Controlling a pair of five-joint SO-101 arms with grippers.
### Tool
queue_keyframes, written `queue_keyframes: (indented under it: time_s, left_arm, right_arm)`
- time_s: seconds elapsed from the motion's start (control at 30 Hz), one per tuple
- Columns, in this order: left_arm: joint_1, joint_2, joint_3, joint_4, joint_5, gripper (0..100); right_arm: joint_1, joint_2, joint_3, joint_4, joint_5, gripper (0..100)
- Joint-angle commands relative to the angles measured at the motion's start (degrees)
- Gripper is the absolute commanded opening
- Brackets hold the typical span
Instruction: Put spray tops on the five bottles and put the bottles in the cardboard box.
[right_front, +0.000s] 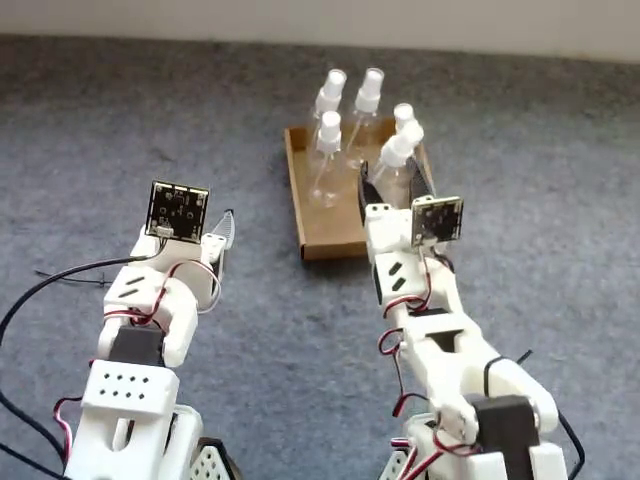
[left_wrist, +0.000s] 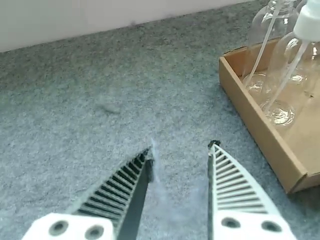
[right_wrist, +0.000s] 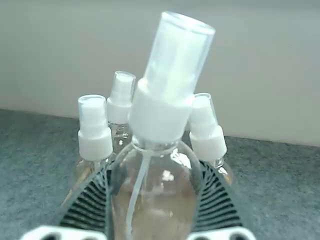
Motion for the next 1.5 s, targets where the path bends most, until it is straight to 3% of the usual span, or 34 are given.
queue_keyframes:
  time_s: [0.0,0.23,0.7,0.97,1.4,1.47]
  left_arm:
    - [-0.66,-0.31,-0.04,-1.32,-0.35,17]
    - [-0.66,-0.31,-0.04,-1.32,-0.35,17]
    - [-0.66,-0.31,-0.04,-1.32,-0.35,17]
    - [-0.75,-0.31,-0.04,-1.32,-0.35,17]
    - [-0.66,-0.31,-0.04,-1.32,-0.35,17]
    - [-0.66,-0.31,-0.04,-1.32,-0.35,17]
  right_arm:
    - [0.57,3.65,-3.56,-5.85,-0.53,0.4]
    - [0.57,14.55,-3.91,-14.81,-0.26,0.4]
    - [0.57,21.58,-6.73,-14.9,-0.18,0.8]
    - [0.04,21.67,-6.73,-14.73,-0.18,19.1]
    - [-0.66,21.67,-6.73,-14.64,-0.09,19.9]
    - [-0.66,21.67,-6.73,-14.64,2.64,19.9]
